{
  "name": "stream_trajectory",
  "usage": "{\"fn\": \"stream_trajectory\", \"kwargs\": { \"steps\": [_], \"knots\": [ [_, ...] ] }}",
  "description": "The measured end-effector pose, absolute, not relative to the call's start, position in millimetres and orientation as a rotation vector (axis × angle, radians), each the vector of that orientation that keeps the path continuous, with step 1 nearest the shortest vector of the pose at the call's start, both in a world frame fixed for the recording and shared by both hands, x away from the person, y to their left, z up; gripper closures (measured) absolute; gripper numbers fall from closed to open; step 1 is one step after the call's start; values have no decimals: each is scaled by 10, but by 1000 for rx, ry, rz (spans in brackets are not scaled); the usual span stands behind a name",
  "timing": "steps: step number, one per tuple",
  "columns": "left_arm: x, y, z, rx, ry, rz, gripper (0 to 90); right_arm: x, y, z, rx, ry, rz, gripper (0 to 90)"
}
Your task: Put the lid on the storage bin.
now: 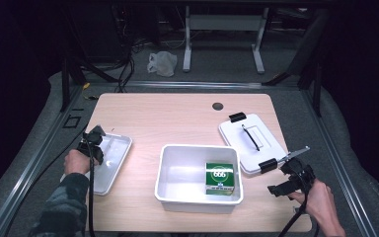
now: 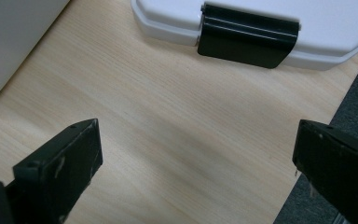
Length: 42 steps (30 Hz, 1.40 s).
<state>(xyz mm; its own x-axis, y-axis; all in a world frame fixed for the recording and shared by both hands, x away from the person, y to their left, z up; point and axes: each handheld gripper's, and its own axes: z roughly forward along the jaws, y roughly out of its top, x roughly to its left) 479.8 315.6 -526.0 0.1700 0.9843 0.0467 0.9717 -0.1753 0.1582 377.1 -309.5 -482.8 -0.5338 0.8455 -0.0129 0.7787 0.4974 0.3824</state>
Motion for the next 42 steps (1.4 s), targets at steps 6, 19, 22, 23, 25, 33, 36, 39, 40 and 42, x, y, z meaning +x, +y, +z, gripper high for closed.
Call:
{"fn": "stream_trajectory", "kwargs": {
  "steps": [6, 19, 22, 23, 25, 33, 36, 39, 40, 42],
  "knots": [
    [4765, 3156, -5126, 2369, 1890, 232, 892, 3767, -3101, -4827, 1394, 2547, 496, 10],
    [4626, 3192, -4494, 2451, 1559, 261, 893, 3761, -3086, -4852, 1376, 2558, 462, 6],
    [4585, 3170, -4361, 2475, 1484, 267, 893, 3760, -3087, -4855, 1375, 2561, 462, 6],
    [4570, 3159, -4299, 2480, 1456, 270, 893, 3760, -3086, -4856, 1374, 2564, 461, 6],
    [4542, 3128, -4196, 2496, 1409, 272, 893, 3758, -3082, -4863, 1370, 2568, 460, 5],
    [4420, 2938, -3833, 2532, 1212, 263, 893, 3759, -3086, -4889, 1369, 2586, 459, 3],
    [4375, 2816, -3715, 2563, 1128, 254, 893, 3757, -3088, -4889, 1372, 2585, 457, 3],
    [4339, 2700, -3618, 2581, 1063, 250, 893, 3757, -3093, -4889, 1378, 2583, 460, 3],
    [4327, 2656, -3581, 2586, 1039, 249, 893, 3757, -3093, -4889, 1377, 2584, 460, 3],
    [4298, 2550, -3504, 2594, 983, 250, 893, 3760, -3091, -4891, 1377, 2587, 460, 3]
  ]
}}
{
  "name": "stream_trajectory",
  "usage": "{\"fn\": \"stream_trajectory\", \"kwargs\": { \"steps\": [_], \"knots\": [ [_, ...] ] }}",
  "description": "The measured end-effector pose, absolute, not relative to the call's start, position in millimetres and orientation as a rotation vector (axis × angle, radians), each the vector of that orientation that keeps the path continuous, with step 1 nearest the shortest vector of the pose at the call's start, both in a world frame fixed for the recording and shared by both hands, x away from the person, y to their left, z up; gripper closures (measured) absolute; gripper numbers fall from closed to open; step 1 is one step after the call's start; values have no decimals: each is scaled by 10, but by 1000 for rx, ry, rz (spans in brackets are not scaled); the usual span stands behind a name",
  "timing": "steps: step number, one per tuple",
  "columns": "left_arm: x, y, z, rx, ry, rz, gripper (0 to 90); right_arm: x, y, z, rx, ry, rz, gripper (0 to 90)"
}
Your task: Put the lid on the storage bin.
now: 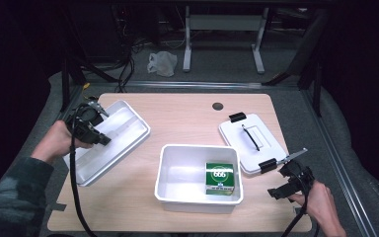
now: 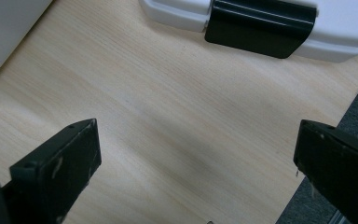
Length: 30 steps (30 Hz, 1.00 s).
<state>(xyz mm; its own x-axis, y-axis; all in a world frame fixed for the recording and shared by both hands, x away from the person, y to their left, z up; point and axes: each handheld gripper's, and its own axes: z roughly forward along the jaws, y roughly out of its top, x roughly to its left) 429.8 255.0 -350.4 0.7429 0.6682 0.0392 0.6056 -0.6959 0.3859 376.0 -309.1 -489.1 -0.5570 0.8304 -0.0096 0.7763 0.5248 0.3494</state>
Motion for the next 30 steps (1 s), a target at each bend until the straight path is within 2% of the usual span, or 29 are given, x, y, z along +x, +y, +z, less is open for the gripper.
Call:
{"fn": "stream_trajectory", "kwargs": {
  "steps": [13, 30],
  "knots": [
    [4193, 1846, -3309, 2703, 677, 251, 893, 3772, -3081, -4907, 1372, 2600, 453, 3],
    [4127, 849, -3522, 2864, 292, 183, 893, 3770, -3085, -4917, 1375, 2608, 454, 4]
  ]
}}
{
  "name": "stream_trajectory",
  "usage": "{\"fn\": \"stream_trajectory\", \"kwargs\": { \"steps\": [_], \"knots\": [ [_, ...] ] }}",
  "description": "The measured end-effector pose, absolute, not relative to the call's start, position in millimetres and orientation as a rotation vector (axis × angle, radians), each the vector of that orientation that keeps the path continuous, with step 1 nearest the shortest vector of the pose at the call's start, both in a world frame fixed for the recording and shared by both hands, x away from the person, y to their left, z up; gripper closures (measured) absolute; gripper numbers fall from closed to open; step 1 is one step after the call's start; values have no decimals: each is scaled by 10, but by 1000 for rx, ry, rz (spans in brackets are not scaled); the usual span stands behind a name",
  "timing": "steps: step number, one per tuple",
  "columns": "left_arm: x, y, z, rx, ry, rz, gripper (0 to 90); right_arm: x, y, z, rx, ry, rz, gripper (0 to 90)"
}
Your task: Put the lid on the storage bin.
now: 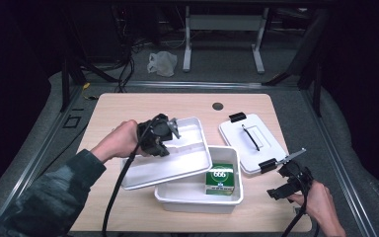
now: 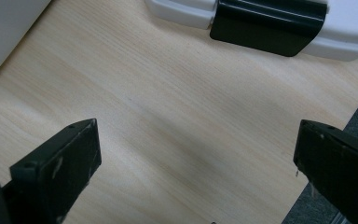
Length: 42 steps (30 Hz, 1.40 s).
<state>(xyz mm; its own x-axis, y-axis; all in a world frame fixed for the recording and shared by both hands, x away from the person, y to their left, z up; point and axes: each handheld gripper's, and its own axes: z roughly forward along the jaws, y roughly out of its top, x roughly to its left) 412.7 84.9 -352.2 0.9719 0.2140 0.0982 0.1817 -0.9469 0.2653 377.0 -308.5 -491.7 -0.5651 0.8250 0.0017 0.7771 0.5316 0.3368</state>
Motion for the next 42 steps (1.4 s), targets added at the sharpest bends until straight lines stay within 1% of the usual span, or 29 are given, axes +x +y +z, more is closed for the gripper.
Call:
{"fn": "stream_trajectory", "kwargs": {
  "steps": [9, 13, 18, 27, 42],
  "knots": [
    [4068, 360, -3693, 2915, 131, 162, 893, 3768, -3085, -4928, 1377, 2614, 453, 4],
    [4038, 220, -3753, 2927, 102, 146, 893, 3766, -3091, -4929, 1377, 2614, 452, 4],
    [3997, 76, -3836, 2955, 71, 168, 892, 3766, -3088, -4932, 1376, 2620, 446, 5],
    [3975, -32, -3984, 2984, 48, 167, 890, 3768, -3080, -4947, 1369, 2632, 436, 5],
    [3974, -38, -4078, 2921, 9, 199, 889, 3769, -3069, -4955, 1368, 2638, 432, 6]
  ]
}}
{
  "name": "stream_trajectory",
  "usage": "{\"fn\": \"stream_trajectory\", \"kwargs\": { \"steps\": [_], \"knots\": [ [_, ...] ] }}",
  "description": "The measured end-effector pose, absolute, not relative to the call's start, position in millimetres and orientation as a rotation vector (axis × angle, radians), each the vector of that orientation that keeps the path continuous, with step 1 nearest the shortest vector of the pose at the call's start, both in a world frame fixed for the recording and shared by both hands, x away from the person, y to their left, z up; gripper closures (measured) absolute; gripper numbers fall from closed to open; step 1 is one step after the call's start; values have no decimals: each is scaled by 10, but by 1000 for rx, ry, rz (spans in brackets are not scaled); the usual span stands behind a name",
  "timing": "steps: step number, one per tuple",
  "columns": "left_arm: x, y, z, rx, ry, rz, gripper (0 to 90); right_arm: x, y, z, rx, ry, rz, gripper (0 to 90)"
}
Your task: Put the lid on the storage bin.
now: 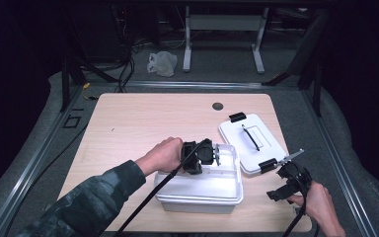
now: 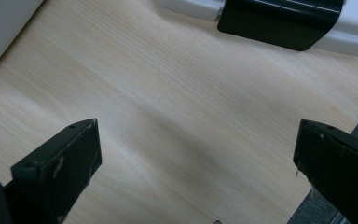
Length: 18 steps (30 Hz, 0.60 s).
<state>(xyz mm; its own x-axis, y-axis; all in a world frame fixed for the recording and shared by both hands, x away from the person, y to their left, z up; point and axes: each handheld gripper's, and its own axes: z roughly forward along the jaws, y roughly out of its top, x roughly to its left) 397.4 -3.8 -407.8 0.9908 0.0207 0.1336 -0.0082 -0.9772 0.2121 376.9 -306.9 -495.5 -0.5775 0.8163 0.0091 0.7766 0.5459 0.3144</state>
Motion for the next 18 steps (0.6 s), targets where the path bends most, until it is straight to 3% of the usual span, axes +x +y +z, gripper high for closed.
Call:
{"fn": "stream_trajectory", "kwargs": {
  "steps": [18],
  "knots": [
    [3965, 52, -4077, 2822, 27, 180, 891, 3772, -3071, -4965, 1372, 2644, 423, 7]
  ]
}}
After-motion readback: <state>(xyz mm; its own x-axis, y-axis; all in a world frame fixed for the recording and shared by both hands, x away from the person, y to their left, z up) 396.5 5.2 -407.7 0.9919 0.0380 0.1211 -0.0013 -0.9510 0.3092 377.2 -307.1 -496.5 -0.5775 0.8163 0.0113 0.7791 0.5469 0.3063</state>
